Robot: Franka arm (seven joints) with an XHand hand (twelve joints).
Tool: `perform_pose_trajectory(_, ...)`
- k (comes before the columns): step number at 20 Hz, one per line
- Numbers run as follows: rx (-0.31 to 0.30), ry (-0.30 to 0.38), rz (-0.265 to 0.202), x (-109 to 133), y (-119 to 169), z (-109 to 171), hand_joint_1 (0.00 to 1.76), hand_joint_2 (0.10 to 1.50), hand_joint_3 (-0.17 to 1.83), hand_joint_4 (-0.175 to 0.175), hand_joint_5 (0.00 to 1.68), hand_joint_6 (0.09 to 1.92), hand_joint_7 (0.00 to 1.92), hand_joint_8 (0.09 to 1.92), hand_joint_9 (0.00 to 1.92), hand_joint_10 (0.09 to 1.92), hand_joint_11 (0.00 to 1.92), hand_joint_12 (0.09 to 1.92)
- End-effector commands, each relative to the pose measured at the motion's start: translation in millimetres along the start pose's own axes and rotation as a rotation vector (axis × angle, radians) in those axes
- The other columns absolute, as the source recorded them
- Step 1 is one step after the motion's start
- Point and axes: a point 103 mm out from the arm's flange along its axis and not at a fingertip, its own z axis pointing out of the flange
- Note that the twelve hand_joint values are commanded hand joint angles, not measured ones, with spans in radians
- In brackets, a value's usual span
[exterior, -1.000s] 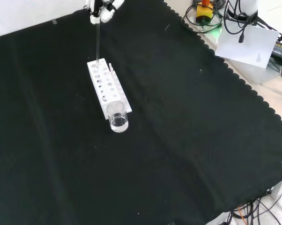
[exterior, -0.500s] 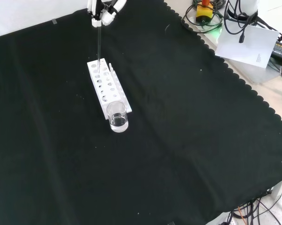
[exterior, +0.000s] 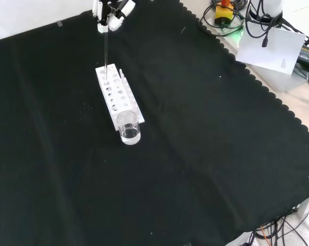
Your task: Put the glass rod back on the white test tube rack.
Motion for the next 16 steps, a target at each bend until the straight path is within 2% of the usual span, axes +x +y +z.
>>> perform_pose_trajectory(1,0.022,0.021,0.012,-14.3,-1.1,15.4,1.31,1.1,-0.17,-0.175,1.39,0.09,1.17,1.04,1.59,0.89,1.66,0.63)
perform_pose_trajectory(6,0.05,0.032,0.02,-16.1,0.8,35.0,1.31,1.1,-0.17,-0.175,1.39,0.09,1.17,1.04,1.59,0.89,1.66,0.63)
perform_pose_trajectory(7,0.064,0.006,0.091,-12.5,3.7,39.0,1.31,1.1,-0.17,-0.175,1.39,0.09,1.17,1.04,1.59,0.89,1.66,0.63)
perform_pose_trajectory(8,0.075,0.003,0.092,-11.2,4.7,41.6,1.31,1.1,-0.17,-0.175,1.39,0.09,1.17,1.04,1.59,0.89,1.66,0.63)
perform_pose_trajectory(10,0.084,0.02,0.058,-5.1,12.0,51.6,1.31,1.1,-0.17,-0.175,1.39,0.09,1.17,1.04,1.59,0.89,1.66,0.63)
perform_pose_trajectory(12,0.095,-0.02,0.012,-0.6,13.0,58.2,1.31,1.1,-0.17,-0.175,1.39,0.09,1.17,1.04,1.59,0.89,1.66,0.63)
perform_pose_trajectory(14,0.107,-0.005,-0.005,5.5,22.8,63.6,1.31,1.1,-0.17,-0.175,1.39,0.09,1.17,1.04,1.59,0.89,1.65,0.63)
perform_pose_trajectory(16,0.117,0.024,-0.001,3.2,28.5,67.4,1.31,1.1,-0.17,-0.175,1.39,0.09,1.17,1.04,1.59,0.89,1.65,0.63)
